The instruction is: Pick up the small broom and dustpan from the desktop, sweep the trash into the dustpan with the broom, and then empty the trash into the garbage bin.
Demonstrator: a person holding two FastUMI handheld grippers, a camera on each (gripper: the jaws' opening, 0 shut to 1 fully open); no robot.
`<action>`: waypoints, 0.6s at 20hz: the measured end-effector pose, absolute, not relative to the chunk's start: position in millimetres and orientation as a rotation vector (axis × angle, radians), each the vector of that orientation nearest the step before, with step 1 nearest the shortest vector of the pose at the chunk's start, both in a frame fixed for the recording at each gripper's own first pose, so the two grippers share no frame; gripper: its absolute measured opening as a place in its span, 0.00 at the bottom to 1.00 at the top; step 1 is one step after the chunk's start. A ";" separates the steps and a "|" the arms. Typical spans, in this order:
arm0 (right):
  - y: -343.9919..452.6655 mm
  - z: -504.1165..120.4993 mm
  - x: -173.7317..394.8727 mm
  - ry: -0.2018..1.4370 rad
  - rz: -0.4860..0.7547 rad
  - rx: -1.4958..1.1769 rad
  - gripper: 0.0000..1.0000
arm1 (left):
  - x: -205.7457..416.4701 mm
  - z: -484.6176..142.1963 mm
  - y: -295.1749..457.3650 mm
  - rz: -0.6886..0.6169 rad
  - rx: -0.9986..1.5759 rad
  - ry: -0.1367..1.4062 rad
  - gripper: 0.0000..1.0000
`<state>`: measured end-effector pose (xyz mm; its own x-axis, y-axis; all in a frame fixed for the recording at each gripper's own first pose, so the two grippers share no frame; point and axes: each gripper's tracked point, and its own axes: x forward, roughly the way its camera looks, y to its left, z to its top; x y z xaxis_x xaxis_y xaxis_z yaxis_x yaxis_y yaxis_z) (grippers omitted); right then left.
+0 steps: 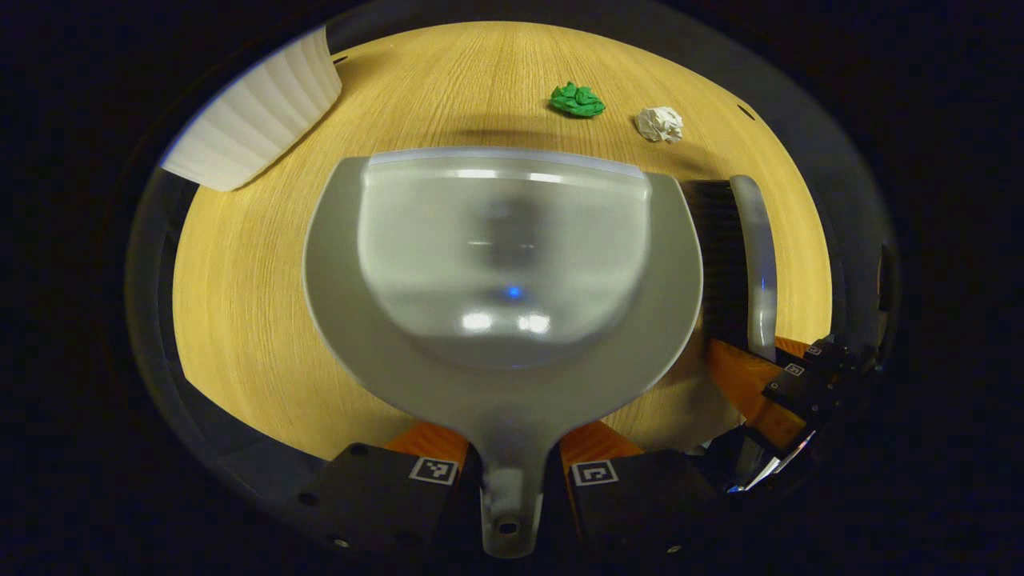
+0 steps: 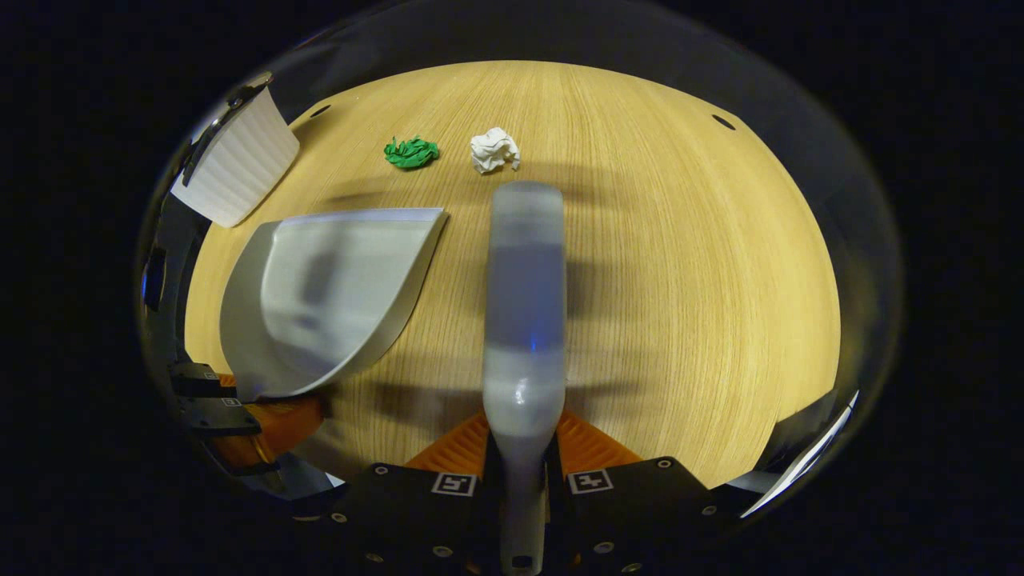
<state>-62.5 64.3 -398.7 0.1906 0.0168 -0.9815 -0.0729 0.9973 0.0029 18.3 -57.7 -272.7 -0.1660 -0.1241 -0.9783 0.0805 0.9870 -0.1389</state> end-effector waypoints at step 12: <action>37.6 -397.1 -14.3 1.401 0.158 -0.019 0.18 | 38.8 -266.8 -50.4 -0.234 0.084 1.669 0.32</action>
<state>-14.3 37.6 -397.1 0.1603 0.0996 -0.9820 -0.1221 0.9893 0.0804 38.8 -50.4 -266.8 -0.1136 -0.0833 -0.9900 0.1927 0.9757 -0.1042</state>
